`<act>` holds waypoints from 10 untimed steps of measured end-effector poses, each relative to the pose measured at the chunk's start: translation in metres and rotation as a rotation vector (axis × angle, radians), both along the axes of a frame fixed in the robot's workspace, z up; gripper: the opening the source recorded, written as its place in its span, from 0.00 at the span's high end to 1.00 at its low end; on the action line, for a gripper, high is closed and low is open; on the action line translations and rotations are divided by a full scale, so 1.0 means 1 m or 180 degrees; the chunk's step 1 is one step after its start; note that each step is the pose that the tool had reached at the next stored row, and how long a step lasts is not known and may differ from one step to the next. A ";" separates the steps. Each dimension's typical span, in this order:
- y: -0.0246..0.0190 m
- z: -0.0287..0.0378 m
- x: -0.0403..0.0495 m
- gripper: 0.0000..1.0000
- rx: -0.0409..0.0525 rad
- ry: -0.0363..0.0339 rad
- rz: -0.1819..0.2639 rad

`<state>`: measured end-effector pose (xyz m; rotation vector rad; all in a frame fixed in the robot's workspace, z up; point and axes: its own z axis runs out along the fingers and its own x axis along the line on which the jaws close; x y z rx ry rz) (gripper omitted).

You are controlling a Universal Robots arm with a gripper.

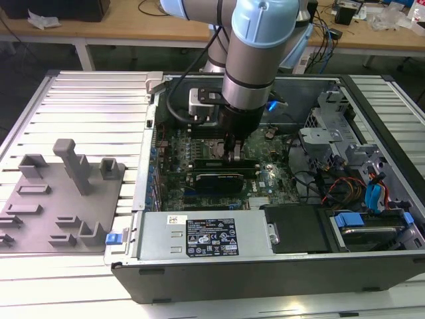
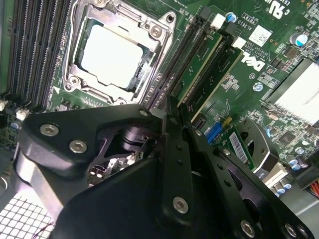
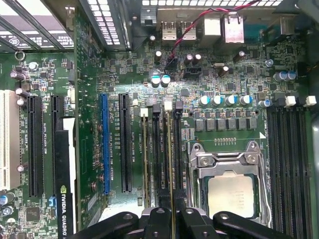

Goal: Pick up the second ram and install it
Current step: 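Insert the second ram into the second slot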

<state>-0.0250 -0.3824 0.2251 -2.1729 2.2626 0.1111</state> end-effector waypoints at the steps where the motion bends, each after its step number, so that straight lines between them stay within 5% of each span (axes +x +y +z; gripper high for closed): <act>1: 0.0001 -0.0002 0.0000 0.87 0.0001 0.0000 0.0000; 10: 0.0000 -0.0006 0.0000 0.87 0.0003 0.0000 -0.0043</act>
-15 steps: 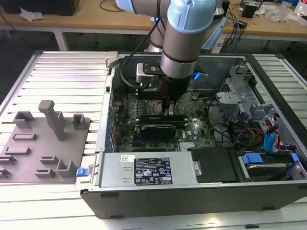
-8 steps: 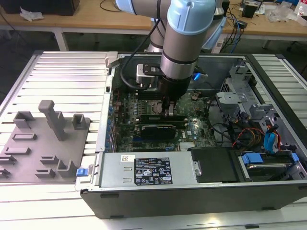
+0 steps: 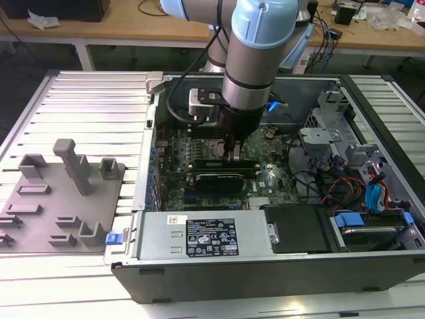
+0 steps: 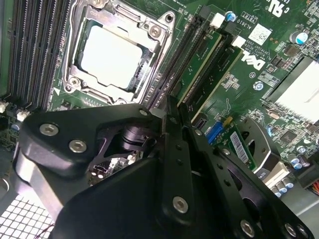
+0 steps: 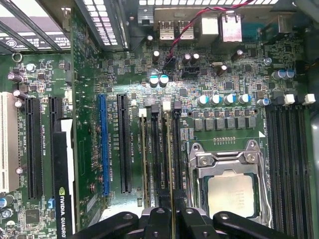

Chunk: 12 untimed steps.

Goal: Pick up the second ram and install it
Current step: 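Insert the second ram into the second slot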

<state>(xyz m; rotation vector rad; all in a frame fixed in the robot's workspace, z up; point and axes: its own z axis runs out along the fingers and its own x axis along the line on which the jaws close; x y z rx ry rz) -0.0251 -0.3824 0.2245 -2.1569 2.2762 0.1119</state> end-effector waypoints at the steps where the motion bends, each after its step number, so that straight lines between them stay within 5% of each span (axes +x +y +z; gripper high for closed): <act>1: 0.0000 -0.0006 0.0000 0.87 0.0000 0.0000 0.0000; 8: 0.0001 -0.0023 0.0002 0.85 0.0001 -0.0001 0.0001; 9: 0.0000 -0.0021 0.0001 0.79 0.0000 0.0000 0.0000; 12: 0.0023 0.0204 0.0000 0.79 -0.0016 -0.0001 0.0000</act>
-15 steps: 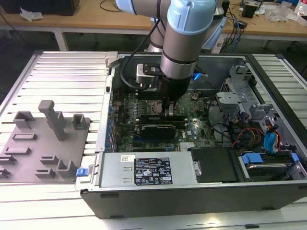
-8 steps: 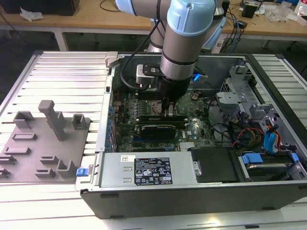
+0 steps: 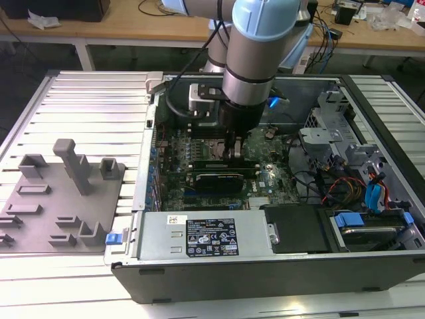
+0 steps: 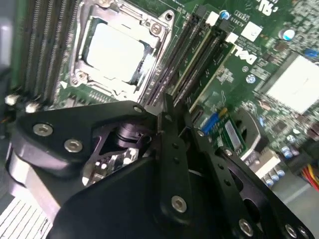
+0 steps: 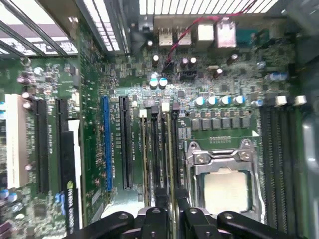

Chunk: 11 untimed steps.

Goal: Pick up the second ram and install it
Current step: 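Insert the second ram into the second slot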

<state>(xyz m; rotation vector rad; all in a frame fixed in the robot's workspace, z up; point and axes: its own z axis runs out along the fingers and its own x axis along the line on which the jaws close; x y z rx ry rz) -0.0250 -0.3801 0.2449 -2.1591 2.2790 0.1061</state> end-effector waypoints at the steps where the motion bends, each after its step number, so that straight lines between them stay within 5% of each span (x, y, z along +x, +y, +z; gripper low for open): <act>1: 0.0010 0.0084 0.0001 0.79 -0.0005 0.0000 0.0001; 3: 0.0019 0.0188 0.0001 0.89 -0.0012 0.0000 0.0001; 5: 0.0021 0.0232 0.0000 0.89 -0.0014 0.0000 0.0000; 11: 0.0021 0.0235 0.0000 0.89 -0.0014 0.0000 0.0000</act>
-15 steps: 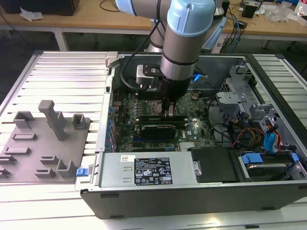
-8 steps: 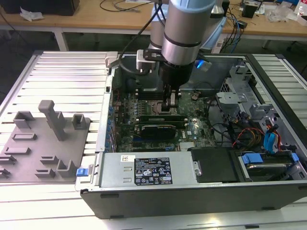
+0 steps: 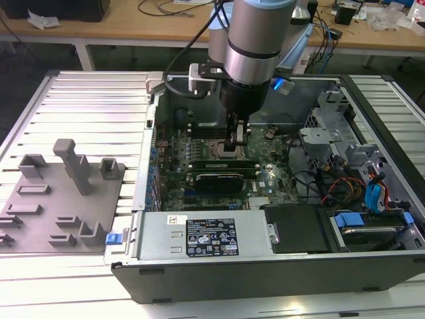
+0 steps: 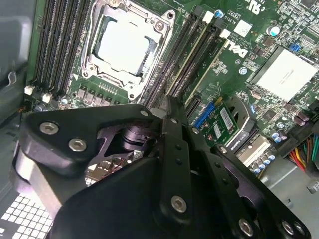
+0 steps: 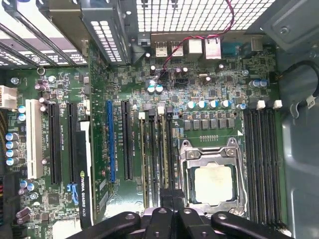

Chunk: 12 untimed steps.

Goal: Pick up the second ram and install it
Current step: 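Insert the second ram into the second slot, then press down the second ram until it locks into place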

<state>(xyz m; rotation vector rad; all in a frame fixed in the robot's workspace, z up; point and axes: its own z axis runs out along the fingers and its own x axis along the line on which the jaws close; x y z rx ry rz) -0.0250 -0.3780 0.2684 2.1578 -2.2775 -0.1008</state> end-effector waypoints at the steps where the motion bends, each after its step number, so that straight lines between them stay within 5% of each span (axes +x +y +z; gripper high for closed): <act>1: 0.0000 0.0001 0.0000 0.89 0.0000 0.0000 0.0000; 5: 0.0000 0.0001 0.0032 0.89 -0.0001 0.0000 0.0000; 10: 0.0001 -0.0109 0.0438 0.89 -0.0002 0.0026 0.0000; 12: 0.0007 -0.0207 0.0494 0.89 -0.0001 0.0029 0.0002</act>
